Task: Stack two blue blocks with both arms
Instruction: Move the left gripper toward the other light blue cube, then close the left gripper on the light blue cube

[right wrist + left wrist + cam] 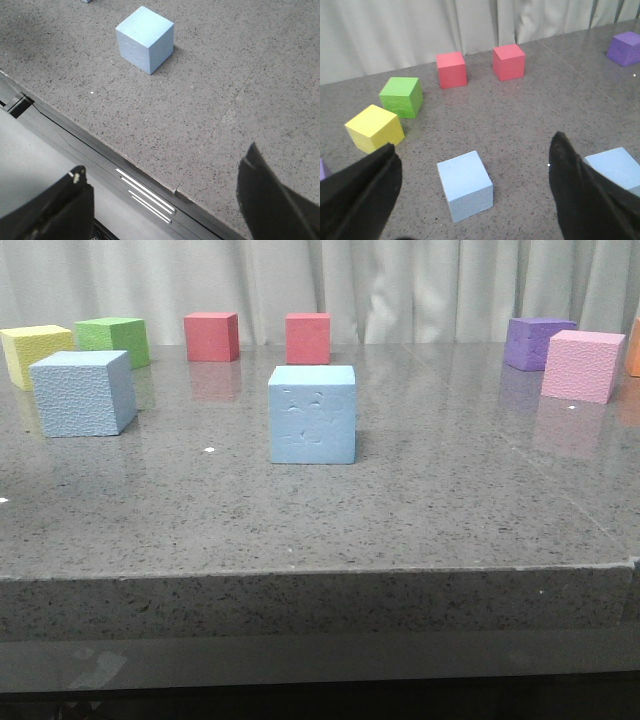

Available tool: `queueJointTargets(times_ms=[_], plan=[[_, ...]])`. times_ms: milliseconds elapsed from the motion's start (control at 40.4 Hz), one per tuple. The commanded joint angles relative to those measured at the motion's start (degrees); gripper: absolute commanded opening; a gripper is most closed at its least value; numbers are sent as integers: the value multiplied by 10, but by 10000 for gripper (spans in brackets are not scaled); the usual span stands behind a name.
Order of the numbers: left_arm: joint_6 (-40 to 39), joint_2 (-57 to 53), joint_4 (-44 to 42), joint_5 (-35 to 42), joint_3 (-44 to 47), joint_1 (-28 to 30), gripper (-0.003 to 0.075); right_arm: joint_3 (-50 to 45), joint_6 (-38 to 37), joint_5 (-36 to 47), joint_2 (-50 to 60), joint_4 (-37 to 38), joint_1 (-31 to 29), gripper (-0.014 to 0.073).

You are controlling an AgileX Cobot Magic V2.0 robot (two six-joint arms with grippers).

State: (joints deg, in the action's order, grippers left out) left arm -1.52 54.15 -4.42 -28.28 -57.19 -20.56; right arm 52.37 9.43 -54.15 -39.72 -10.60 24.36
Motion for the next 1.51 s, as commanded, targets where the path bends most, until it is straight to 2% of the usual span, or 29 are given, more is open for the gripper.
queueJointTargets(times_ms=[0,149,322,470,545,1238,1287,1485], plan=[[-1,38,-2,49,-39,-10,587,14,1,39,2,-4,-3,594],[-4,106,-2,29,-81,-10,587,14,1,39,2,-4,-3,594],[-42,190,-4,-53,-159,-6,587,14,1,39,2,-4,-3,594],[-78,261,-4,-141,-229,17,587,14,1,39,2,-4,-3,594],[-80,289,-4,-161,-253,28,587,14,1,39,2,-4,-3,594],[-156,462,2,-148,-276,37,584,14,1,39,2,-4,-3,594],[-158,465,2,-149,-276,37,571,14,1,39,2,-4,-3,594],[-158,469,2,-151,-276,37,438,14,1,39,2,-4,-3,594]])
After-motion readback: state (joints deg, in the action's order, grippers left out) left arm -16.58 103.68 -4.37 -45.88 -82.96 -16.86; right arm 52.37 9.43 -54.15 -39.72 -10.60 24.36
